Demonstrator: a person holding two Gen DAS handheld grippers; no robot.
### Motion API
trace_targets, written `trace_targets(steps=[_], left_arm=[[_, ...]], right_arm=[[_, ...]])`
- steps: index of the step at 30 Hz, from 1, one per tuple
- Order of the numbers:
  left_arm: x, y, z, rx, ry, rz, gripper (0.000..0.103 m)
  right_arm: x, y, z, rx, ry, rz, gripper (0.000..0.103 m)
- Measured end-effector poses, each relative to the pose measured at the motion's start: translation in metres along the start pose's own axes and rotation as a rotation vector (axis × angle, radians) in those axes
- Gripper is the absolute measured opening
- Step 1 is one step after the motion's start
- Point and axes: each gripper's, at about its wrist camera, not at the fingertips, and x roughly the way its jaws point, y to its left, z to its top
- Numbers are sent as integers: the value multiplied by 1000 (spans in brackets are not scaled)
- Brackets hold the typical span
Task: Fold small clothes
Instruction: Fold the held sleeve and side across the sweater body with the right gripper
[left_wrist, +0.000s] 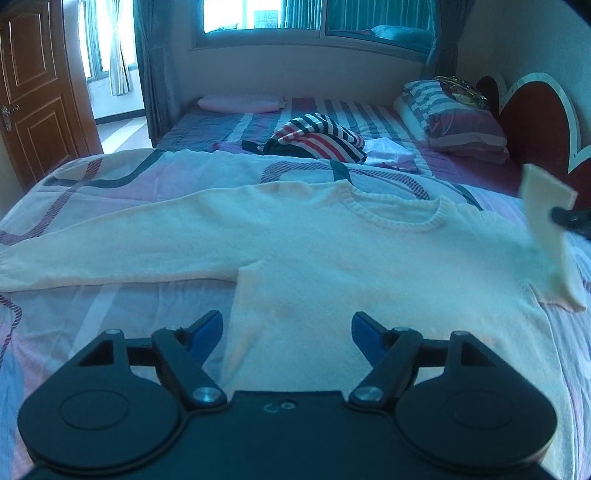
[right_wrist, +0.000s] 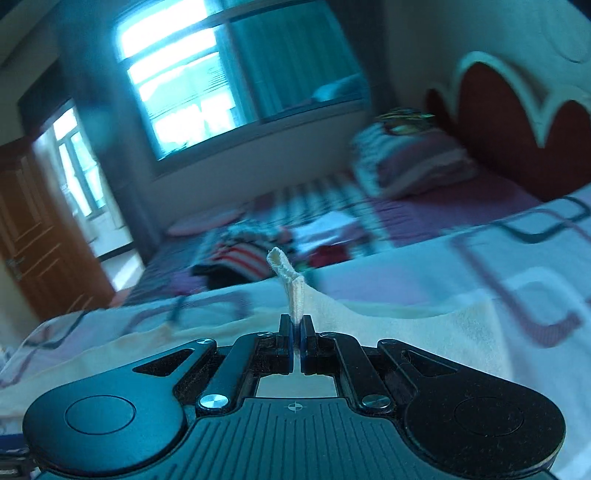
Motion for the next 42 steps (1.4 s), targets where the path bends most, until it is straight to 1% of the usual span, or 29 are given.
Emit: trace_targets(steps=[1,4,6,8,9,10,12,13,15,17,18,19,20,21,22,23,24,26,27,28,29,32,33,36,39,42], left_arm=[[3,5,2,-10,1,-3,75],[14,21,7,-50,9,-17,75],[20,26,10,-60,20,-32,75],[26,26,13,-62,30,-58,75],[28,25,14,-65,38,-76,75],[31,22,15,-69,49,-95,75],[37,13,17,-75,70,-148,76],[40,7,18,-81,85,-178,77],[53,-7,19,-111,129,-252,77],[67,-22,20,-141,175,-313,77],[75,-30,20,-146,191,-330,76],[83,-37,21,-147,209,-338,71],[91,-43,21,-148,226,-338,67],[100,-47,20,-153,242,-342,60],[107,-49,19,-163,247,-341,56],[109,-51,18,-172,227,-336,56],[110,-52,17,-177,207,-337,52],[111,-56,18,-181,194,-325,46],[111,-56,19,-185,183,-324,32],[113,-55,18,-197,173,-338,15],[116,-54,19,-220,180,-347,11],[116,-54,21,-244,147,-342,7],[113,-53,22,-243,120,-344,5],[99,-48,34,-241,28,-360,4],[84,-31,50,-281,-49,-364,4],[69,-7,62,-311,-116,-345,4]], right_arm=[[12,22,-8,-11,23,30,3],[44,64,-31,-32,105,92,3],[60,81,-46,-31,159,130,3],[72,90,-59,-38,186,135,5],[74,93,-64,-36,200,139,16],[74,90,-67,-23,206,153,31],[62,82,-67,-14,177,159,45],[52,76,-67,-31,148,139,46],[38,62,-62,-50,117,87,46],[25,42,-59,-57,109,32,46],[20,33,-60,-69,108,0,46],[12,23,-61,-87,107,-43,46],[6,14,-64,-98,108,-72,46],[1,5,-66,-102,109,-96,46],[-4,-5,-69,-101,110,-117,46],[-7,-13,-71,-98,112,-135,46],[-10,-20,-73,-95,114,-151,46],[-17,-35,-79,-87,120,-182,46],[-18,-41,-80,-81,125,-195,46],[-18,-47,-81,-71,129,-203,46],[-19,-52,-82,-58,132,-211,46],[-17,-59,-83,-33,138,-219,46],[-15,-60,-83,-33,140,-221,46],[-11,-60,-84,-35,145,-227,46],[-5,-61,-84,-31,147,-237,46],[3,-59,-82,-23,149,-231,46]])
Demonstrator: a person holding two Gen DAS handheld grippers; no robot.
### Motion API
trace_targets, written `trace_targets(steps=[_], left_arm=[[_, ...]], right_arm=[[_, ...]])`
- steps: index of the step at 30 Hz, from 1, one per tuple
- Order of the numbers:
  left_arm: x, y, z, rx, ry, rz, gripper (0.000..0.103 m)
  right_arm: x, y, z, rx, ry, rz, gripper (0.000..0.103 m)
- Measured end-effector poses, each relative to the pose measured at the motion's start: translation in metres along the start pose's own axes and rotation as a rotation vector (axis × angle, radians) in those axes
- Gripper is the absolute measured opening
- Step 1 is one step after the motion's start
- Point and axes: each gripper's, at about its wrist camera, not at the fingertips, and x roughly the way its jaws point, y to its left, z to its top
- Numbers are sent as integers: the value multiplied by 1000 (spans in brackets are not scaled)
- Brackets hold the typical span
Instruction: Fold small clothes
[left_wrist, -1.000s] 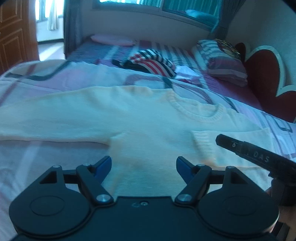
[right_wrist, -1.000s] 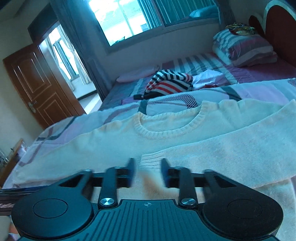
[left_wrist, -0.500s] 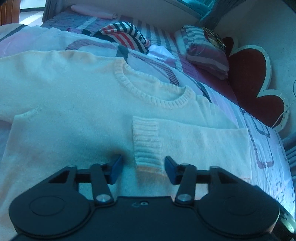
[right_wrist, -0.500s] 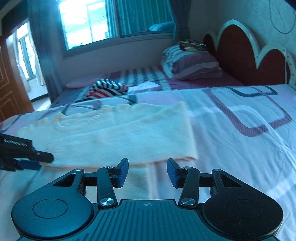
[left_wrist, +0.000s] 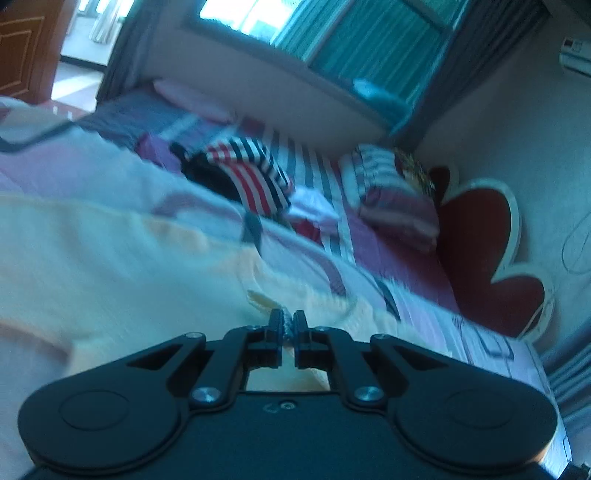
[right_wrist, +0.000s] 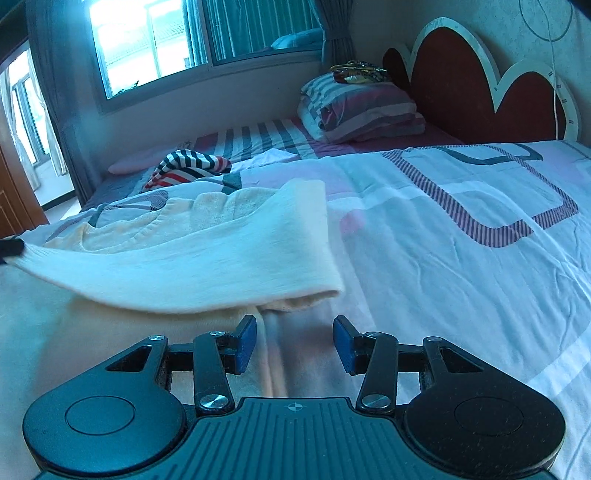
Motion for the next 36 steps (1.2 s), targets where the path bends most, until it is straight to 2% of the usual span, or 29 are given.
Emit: trace_targets(steps=[4,8,9,10,16,19,23,26,27,28,29,30,31,33,36], left_arm=[[-15,22,15,0,-58,54,4],[-13,46,16,-38,-40,120,4],[-12,50,13,-40,-33,129,4],[-10,53,11,-38,-26,139,4],[3,66,0,-6,31,184,4],[8,72,-12,26,77,207,5],[-1,74,-19,49,62,230,18],[-21,67,-20,82,-13,247,35],[-27,63,-21,97,-38,243,42],[-31,59,-21,117,-55,233,45],[-31,53,-20,137,-54,218,45],[-28,47,-20,159,-40,196,47],[-23,42,-21,180,-22,179,48],[-6,32,-21,211,23,172,48],[15,35,-21,175,56,189,47]], right_arm=[[10,12,6,-17,-5,14,46],[19,18,11,-3,-6,31,45],[21,19,11,4,-1,40,33],[23,19,12,7,4,50,15],[23,14,14,32,-12,20,2],[25,6,9,57,14,-1,1],[13,8,10,7,30,44,1],[-7,3,10,11,-15,56,3],[-11,1,11,12,-30,61,5],[-12,0,15,12,-41,59,12],[-11,-1,19,16,-47,56,18],[-7,-2,25,29,-50,55,35],[-3,-4,30,46,-55,58,42],[12,-4,42,69,-47,68,42],[43,-8,56,135,9,89,42]])
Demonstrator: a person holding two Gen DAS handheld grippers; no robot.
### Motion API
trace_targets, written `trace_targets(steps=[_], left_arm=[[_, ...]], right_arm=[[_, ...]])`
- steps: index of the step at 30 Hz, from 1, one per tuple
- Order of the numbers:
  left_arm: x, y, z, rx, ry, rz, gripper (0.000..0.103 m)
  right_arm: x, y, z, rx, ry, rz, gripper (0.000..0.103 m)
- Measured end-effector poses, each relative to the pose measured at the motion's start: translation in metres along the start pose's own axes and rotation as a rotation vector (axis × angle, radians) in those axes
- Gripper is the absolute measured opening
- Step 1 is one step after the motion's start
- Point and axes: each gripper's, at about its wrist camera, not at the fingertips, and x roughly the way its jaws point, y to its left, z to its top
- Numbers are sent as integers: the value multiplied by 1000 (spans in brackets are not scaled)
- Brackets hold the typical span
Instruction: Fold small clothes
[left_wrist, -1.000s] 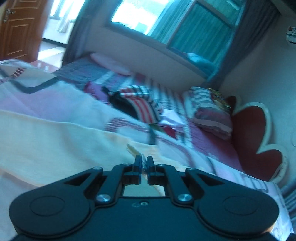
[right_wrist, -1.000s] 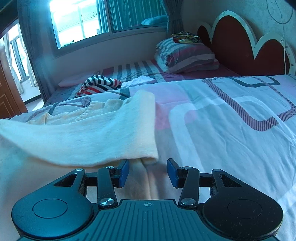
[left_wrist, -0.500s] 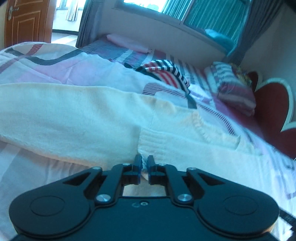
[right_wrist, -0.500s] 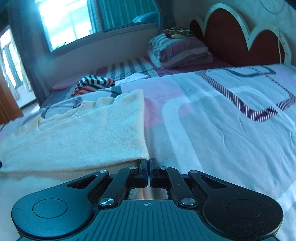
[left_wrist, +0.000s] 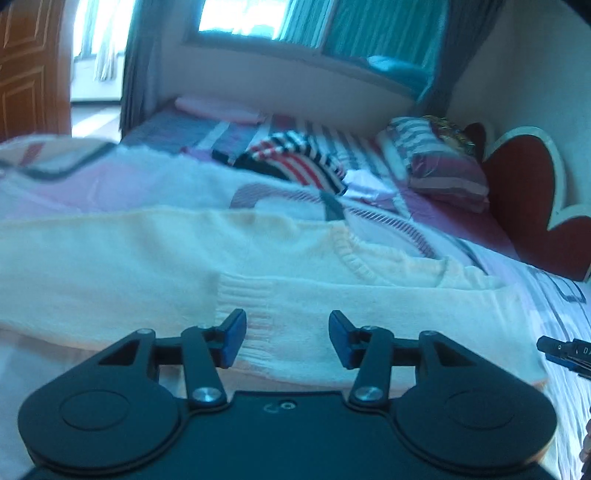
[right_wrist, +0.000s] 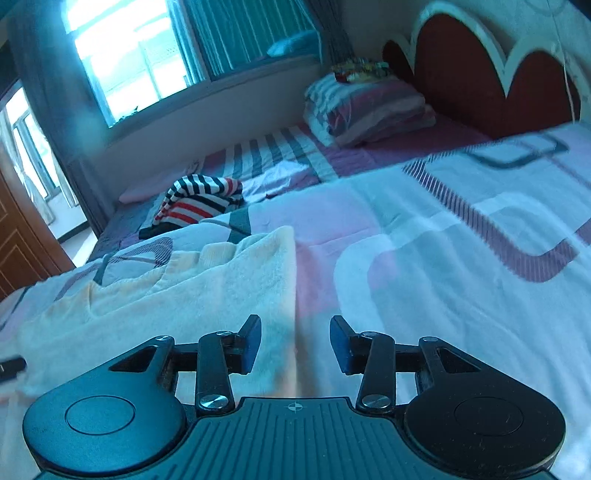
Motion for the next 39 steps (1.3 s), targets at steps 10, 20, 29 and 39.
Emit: trace_targets(steps=[10,20,29,39], left_arm=[[13,4,-9,29,10,11,47],[-7,-4,-8,54,-6,27,86],[-15,4,-9,61,58,75,79],[-78,80,-10,-84,25,136,80]], right_arm=[[59,9,34,1,21,-29,6],[33,25,21,-104,-76,-127,7],[17,45,-23,-217,13,-113,7],[-28,103,-36,-269,-24,30,7]])
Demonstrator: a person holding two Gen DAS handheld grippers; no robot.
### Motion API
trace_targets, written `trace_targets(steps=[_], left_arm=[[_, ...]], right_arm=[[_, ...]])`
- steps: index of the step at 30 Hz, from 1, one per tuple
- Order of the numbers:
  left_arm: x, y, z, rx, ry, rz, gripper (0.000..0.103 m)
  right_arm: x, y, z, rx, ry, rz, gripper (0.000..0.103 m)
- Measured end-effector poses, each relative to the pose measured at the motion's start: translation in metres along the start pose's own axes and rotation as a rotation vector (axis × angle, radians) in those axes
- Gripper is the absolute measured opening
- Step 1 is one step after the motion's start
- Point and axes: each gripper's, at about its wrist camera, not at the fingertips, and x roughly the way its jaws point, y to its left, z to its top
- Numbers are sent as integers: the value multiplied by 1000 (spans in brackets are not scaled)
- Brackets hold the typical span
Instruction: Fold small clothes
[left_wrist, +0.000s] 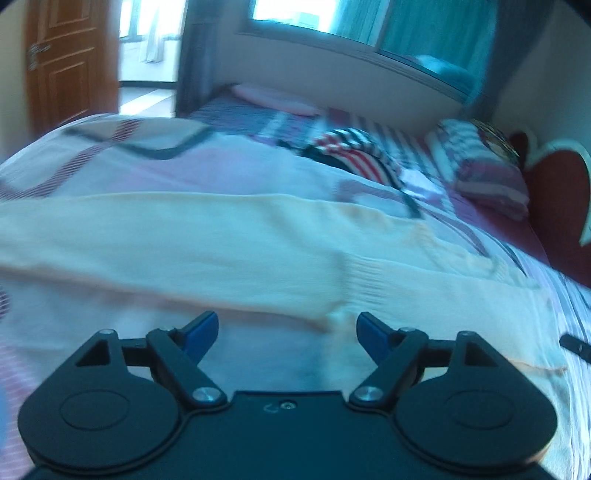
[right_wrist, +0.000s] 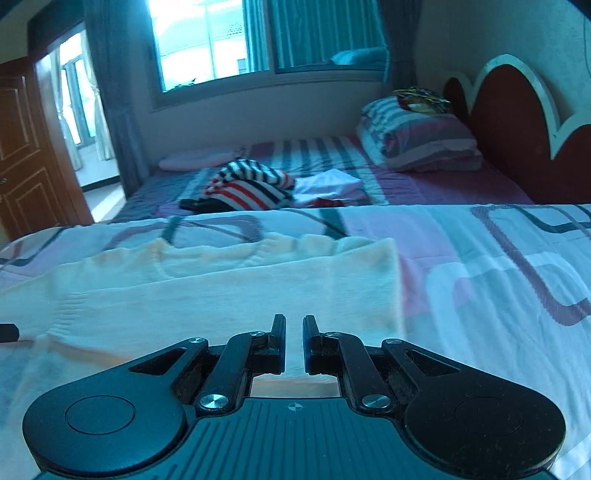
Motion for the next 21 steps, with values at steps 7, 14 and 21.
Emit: trace_targets(steps=[7,14,21], left_arm=[[-26,69,5,-117,-17,78,80],[-38,131,5,-246,-29,138,77],[-32,188,5,-420,-17,123,70]], right_arm=[[-1,54,-9,-28,16,98,27],[5,103,-14,-67,18,172,34],[17,140,-16,-99,26,212,34]])
